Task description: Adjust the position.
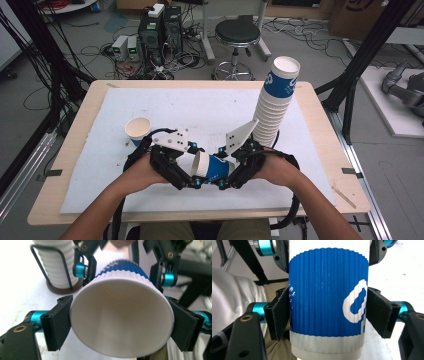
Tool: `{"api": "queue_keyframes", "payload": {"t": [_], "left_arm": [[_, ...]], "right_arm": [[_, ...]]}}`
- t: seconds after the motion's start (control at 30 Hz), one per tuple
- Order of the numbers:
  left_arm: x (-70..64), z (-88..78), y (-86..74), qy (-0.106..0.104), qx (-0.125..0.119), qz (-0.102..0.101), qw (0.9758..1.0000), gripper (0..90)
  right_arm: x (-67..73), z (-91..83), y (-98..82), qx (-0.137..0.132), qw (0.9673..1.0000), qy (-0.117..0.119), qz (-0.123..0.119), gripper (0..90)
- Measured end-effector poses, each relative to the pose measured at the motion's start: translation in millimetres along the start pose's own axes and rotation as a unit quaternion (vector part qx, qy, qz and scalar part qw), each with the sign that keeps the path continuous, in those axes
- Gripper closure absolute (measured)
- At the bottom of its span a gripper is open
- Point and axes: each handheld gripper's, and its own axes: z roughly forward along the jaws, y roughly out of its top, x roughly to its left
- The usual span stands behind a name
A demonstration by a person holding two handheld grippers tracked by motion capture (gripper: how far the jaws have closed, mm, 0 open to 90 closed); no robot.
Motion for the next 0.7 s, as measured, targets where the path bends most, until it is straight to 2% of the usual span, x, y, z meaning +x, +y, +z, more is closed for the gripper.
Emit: {"api": "queue_keyframes", "payload": {"t": [0.07, 0.13, 0.17, 0.2, 0.23, 0.27, 0.3, 0.33, 0.43, 0.47, 0.53, 0.6, 0.7], "left_arm": [[0.3, -2.6, -6.6, 0.010, -0.046, -0.004, 0.9989, 15.2], [1.4, -5.1, -13.3, 0.014, -0.085, -0.014, 0.9962, 15.0], [1.4, -5.1, -13.3, 0.014, -0.085, -0.014, 0.9962, 14.9], [1.8, -5.8, -16.6, 0.015, -0.104, -0.023, 0.9942, 14.9], [3.3, -7.9, -22.8, 0.019, -0.128, -0.030, 0.9911, 14.8], [3.5, -9.0, -25.7, 0.021, -0.140, -0.035, 0.9893, 14.4], [3.5, -9.0, -25.7, 0.021, -0.140, -0.035, 0.9893, 14.3], [4.4, -11.5, -31.1, 0.026, -0.168, -0.041, 0.9846, 14.1], [6.5, -14.0, -37.2, 0.026, -0.212, -0.059, 0.9751, 12.5], [7.5, -14.0, -38.4, 0.027, -0.221, -0.062, 0.9730, 12.5], [8.1, -12.7, -39.3, 0.031, -0.222, -0.066, 0.9723, 11.9], [8.1, -11.3, -39.3, 0.029, -0.221, -0.068, 0.9726, 11.4], [8.1, -7.4, -38.2, 0.025, -0.220, -0.065, 0.9731, 11.4]], "right_arm": [[-1.2, -3.8, -3.9, -0.023, 0.9997, -0.005, 0.004, 26.1], [-1.2, -6.4, -6.3, -0.031, 0.9994, -0.013, 0.009, 26.1], [-1.2, -6.4, -6.3, -0.031, 0.9994, -0.013, 0.009, 26.1], [-1.3, -7.1, -8.1, -0.041, 0.9990, -0.015, 0.012, 26.2], [-2.5, -7.8, -12.7, -0.054, 0.9982, -0.017, 0.018, 26.2], [-3.2, -7.7, -15.8, -0.058, 0.9979, -0.020, 0.021, 26.2], [-3.4, -8.2, -19.2, -0.063, 0.9975, -0.020, 0.027, 26.2], [-3.9, -8.6, -22.7, -0.073, 0.9966, -0.023, 0.032, 26.2], [-5.6, -10.4, -33.2, -0.115, 0.9921, -0.025, 0.044, 26.3], [-6.1, -10.6, -36.6, -0.131, 0.9898, -0.026, 0.048, 26.3], [-5.6, -10.5, -42.5, -0.156, 0.9854, -0.025, 0.064, 26.2], [-5.3, -8.7, -47.2, -0.179, 0.9815, -0.029, 0.061, 26.3], [-3.7, -6.9, -50.4, -0.185, 0.9802, -0.027, 0.065, 26.2]]}}
